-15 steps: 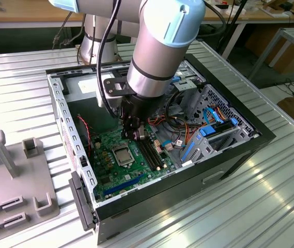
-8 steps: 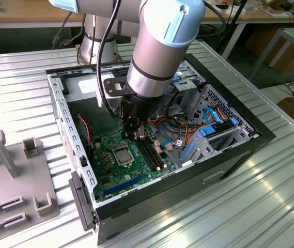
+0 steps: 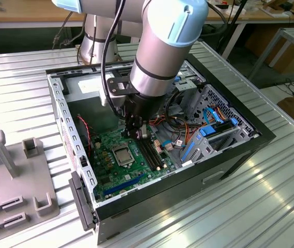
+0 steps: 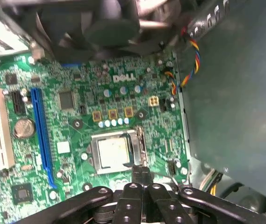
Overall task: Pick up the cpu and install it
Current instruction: 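Install the first cpu locking lever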
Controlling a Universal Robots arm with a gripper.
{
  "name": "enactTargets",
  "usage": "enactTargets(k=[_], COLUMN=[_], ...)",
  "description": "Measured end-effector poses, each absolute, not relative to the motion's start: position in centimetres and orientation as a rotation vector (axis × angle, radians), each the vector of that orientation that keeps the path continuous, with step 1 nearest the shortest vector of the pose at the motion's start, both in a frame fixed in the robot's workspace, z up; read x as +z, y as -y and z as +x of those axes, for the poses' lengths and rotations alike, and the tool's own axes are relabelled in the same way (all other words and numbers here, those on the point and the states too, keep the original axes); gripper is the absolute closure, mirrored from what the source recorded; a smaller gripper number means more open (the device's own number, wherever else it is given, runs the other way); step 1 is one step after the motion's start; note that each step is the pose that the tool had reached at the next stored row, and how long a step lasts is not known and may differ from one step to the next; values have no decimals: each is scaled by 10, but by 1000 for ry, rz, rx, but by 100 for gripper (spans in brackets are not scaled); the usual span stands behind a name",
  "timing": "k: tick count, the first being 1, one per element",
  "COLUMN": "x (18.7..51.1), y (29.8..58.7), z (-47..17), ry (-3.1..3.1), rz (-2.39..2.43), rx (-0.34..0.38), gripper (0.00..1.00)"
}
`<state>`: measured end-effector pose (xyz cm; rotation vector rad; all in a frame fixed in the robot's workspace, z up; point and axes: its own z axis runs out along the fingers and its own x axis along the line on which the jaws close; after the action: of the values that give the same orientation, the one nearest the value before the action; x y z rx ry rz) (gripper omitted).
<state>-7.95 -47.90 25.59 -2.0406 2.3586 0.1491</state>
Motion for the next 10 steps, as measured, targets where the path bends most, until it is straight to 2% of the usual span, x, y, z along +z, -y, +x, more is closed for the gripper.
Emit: enactTargets(k=[10], x=[249], y=[468], z=[-60], ry=[-2343], rz=[-2028], rx=[180], gripper=[89])
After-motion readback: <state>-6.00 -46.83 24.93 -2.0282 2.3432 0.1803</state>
